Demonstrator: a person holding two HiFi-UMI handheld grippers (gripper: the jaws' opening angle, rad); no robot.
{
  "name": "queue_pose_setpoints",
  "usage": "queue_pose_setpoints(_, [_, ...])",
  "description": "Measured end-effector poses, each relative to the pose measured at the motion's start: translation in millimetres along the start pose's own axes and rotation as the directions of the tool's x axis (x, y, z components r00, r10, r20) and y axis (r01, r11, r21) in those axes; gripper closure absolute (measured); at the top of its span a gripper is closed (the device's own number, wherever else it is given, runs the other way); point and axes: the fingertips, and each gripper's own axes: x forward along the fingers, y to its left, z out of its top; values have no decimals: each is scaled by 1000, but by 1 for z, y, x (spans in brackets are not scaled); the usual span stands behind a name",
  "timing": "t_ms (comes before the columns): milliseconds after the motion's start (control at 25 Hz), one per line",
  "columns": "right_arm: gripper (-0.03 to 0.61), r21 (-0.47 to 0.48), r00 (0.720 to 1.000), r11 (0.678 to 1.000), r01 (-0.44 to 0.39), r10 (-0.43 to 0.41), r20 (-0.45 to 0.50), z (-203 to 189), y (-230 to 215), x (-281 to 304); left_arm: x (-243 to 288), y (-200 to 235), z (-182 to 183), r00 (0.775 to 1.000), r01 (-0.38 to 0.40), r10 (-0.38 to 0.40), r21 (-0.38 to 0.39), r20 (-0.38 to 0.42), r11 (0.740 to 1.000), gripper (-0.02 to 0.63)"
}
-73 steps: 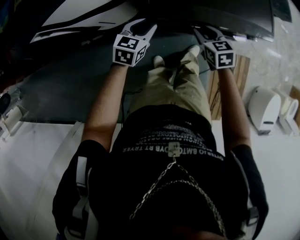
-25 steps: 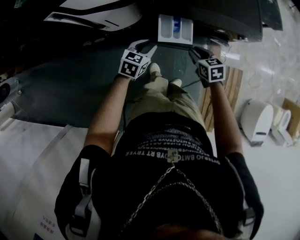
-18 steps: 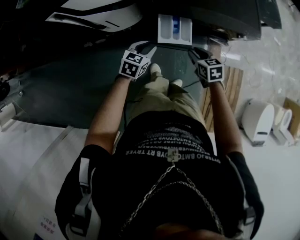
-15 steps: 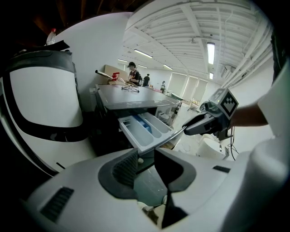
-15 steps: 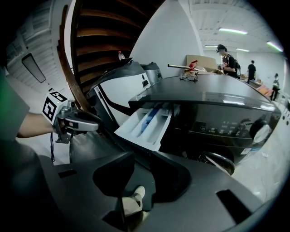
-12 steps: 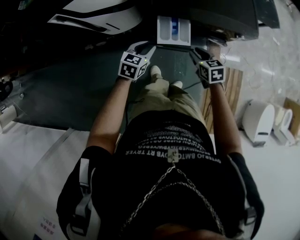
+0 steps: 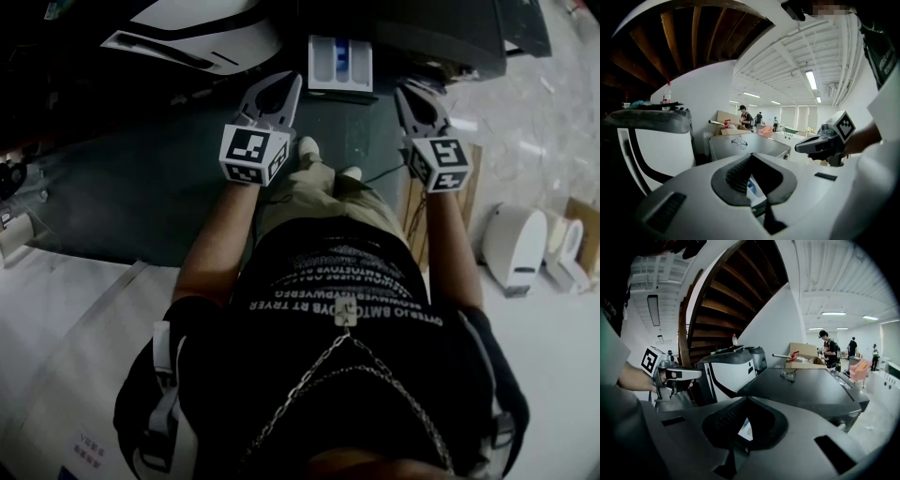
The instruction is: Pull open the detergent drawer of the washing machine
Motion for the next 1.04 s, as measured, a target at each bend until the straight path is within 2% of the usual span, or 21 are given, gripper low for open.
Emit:
queue_pose_setpoints(240, [577, -72, 994, 997, 12, -4, 108, 64, 9, -30, -28, -8, 72, 992, -31, 28, 26, 124, 999, 611])
queue_pose_setpoints(440, [577, -99, 988, 995, 0, 15, 153, 89, 9, -51, -47, -11, 107, 984, -52, 47, 30, 170, 998, 611])
queue_pose_setpoints(760, [577, -104, 990, 995, -9, 23, 141, 96, 3, -66, -51, -25, 125, 981, -62, 49, 59, 186, 996, 611])
queue_pose_setpoints(1040, [577, -93, 990, 995, -35, 47, 131, 109, 10, -49, -39, -15, 125, 987, -53, 42, 67, 156, 996, 611])
